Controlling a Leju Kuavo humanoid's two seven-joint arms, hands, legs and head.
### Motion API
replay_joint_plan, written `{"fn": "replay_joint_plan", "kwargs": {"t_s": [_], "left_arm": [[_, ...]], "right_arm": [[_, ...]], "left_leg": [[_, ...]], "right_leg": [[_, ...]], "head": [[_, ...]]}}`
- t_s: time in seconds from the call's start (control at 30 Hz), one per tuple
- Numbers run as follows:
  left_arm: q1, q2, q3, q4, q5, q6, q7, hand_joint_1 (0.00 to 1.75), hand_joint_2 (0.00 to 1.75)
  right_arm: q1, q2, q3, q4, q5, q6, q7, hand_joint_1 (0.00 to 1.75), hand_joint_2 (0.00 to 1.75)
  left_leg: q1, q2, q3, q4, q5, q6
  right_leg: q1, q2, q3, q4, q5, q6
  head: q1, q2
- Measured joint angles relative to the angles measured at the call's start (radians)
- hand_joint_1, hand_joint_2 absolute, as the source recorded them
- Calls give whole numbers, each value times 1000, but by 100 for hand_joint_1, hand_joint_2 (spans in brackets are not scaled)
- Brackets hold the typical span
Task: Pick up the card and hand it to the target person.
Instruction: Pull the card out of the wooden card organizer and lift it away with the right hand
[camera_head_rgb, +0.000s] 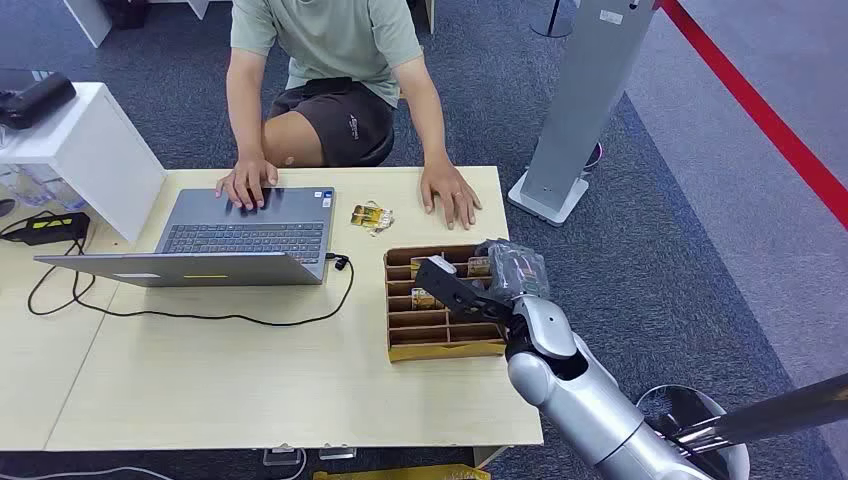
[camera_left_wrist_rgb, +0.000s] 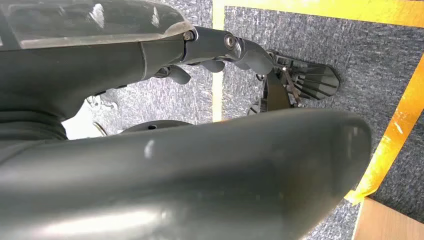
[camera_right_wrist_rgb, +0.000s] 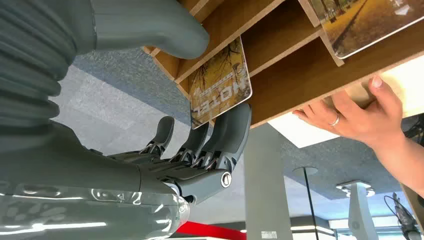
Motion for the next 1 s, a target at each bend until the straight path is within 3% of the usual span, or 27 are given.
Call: {"fn": "replay_joint_plan", "kwargs": {"t_s": [0.37, 0.5, 0.7, 1.0], "left_arm": [[0, 0, 0, 0, 0, 1, 2, 0, 0], [0, 0, 0, 0, 0, 2, 8, 0, 0], [0, 0, 0, 0, 0, 4, 11, 0, 0], [0, 0, -5, 0, -14, 12, 11, 0, 0]], "right_arm": [[2, 0, 0, 1, -2, 0, 0, 97, 175], [3, 0, 0, 2, -1, 0, 0, 133, 175], [4, 0, -1, 2, 0, 0, 0, 168, 175], [3, 0, -8, 2, 0, 0, 0, 171, 175]], "left_leg": [[0, 0, 0, 0, 0, 0], [0, 0, 0, 0, 0, 0], [0, 0, 0, 0, 0, 0], [0, 0, 0, 0, 0, 0]], "right_leg": [[0, 0, 0, 0, 0, 0], [0, 0, 0, 0, 0, 0], [0, 0, 0, 0, 0, 0], [0, 0, 0, 0, 0, 0]], "head": [[0, 0], [0, 0], [0, 0], [0, 0]]}}
